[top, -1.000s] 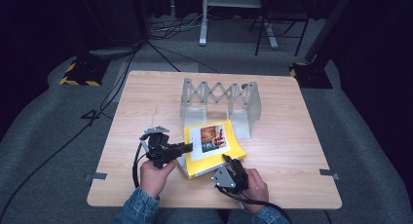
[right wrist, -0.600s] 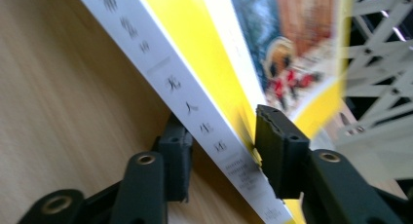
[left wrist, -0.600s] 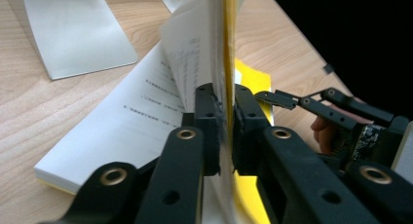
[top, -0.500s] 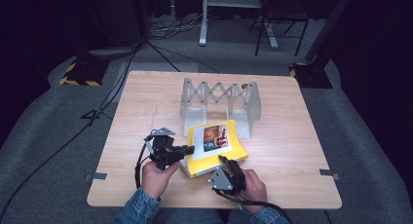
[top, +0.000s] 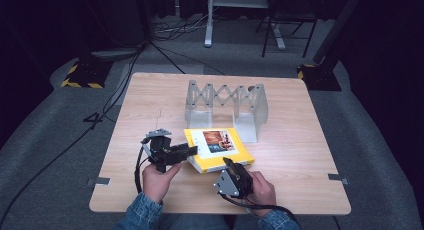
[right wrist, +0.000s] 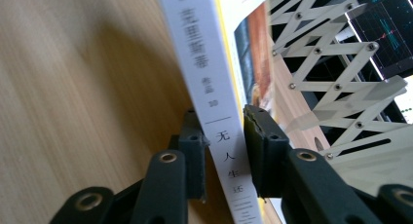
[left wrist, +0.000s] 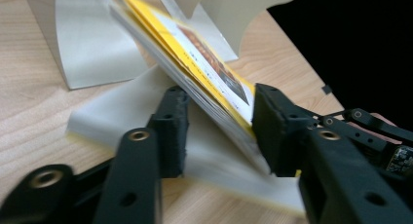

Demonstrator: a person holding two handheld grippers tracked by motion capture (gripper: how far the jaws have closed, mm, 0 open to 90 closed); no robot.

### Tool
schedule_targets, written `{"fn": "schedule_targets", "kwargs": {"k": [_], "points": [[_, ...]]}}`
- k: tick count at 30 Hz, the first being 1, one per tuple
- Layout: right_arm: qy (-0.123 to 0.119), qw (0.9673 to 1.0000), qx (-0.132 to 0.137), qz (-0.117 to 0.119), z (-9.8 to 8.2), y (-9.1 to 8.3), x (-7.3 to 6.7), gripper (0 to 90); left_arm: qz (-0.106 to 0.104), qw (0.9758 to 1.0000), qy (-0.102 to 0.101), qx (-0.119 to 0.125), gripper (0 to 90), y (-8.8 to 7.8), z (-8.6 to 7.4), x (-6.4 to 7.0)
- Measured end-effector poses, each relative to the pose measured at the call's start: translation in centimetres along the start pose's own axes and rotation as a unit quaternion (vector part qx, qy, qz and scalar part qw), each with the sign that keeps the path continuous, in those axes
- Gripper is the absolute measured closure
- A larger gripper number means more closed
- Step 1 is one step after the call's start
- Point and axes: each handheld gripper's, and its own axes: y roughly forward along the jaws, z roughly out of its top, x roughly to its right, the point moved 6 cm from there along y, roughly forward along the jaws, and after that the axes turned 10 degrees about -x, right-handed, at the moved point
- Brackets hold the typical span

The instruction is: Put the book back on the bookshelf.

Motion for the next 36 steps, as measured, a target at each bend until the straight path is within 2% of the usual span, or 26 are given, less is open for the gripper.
{"fn": "schedule_targets", "kwargs": {"k": [3, 5, 8, 11, 13, 15, 19, 23, 28, 31, 33, 36], "points": [[0.002, 1.0, -0.001, 0.001, 0.1, -0.3, 0.3, 72.6, 0.0, 0.9999, 0.002, 0.013, 49.2, -0.6, 0.1, -0.1], [0.002, 1.0, -0.003, 0.001, 0.2, -0.5, 0.5, 73.1, 0.005, 0.9991, -0.001, 0.042, 48.0, -1.6, 0.3, -0.4], [0.001, 0.9999, -0.008, 0.008, 0.2, -0.7, 0.8, 73.4, 0.004, 0.9965, -0.012, 0.082, 46.8, -3.5, 0.5, -1.1], [-0.004, 0.9999, -0.007, 0.006, 0.4, -1.1, 1.2, 74.7, 0.015, 0.9953, -0.018, 0.094, 46.3, -4.7, 0.3, -2.0], [-0.002, 1.0, -0.002, 0.001, 0.7, -1.5, 1.6, 75.9, 0.013, 0.9946, -0.027, 0.099, 46.2, -5.1, 0.0, -2.6], [0.01, 0.9999, 0.007, 0.004, 0.9, -1.9, 2.2, 76.2, 0.012, 0.9944, -0.039, 0.097, 46.0, -5.2, -0.5, -3.4], [0.039, 0.9988, 0.013, 0.028, 1.0, -2.4, 3.5, 76.4, 0.026, 0.9934, -0.061, 0.094, 46.1, -5.5, -1.6, -4.9], [0.069, 0.9962, 0.019, 0.049, 1.0, -2.8, 4.7, 76.6, 0.043, 0.9916, -0.072, 0.098, 46.1, -6.2, -2.5, -5.9], [0.09, 0.9941, 0.031, 0.053, 1.2, -3.4, 6.2, 76.7, 0.089, 0.9891, -0.07, 0.094, 46.0, -6.9, -3.7, -7.2], [0.113, 0.9903, 0.045, 0.067, 1.1, -3.6, 7.2, 76.7, 0.117, 0.9884, -0.063, 0.074, 45.5, -6.8, -4.6, -8.4], [0.128, 0.9878, 0.052, 0.072, 1.0, -3.9, 7.8, 76.8, 0.141, 0.9865, -0.063, 0.053, 45.5, -6.6, -5.2, -9.4], [0.146, 0.9842, 0.061, 0.079, 0.9, -4.2, 8.6, 76.8, 0.168, 0.9832, -0.059, 0.04, 45.6, -6.5, -5.9, -10.3]]}}
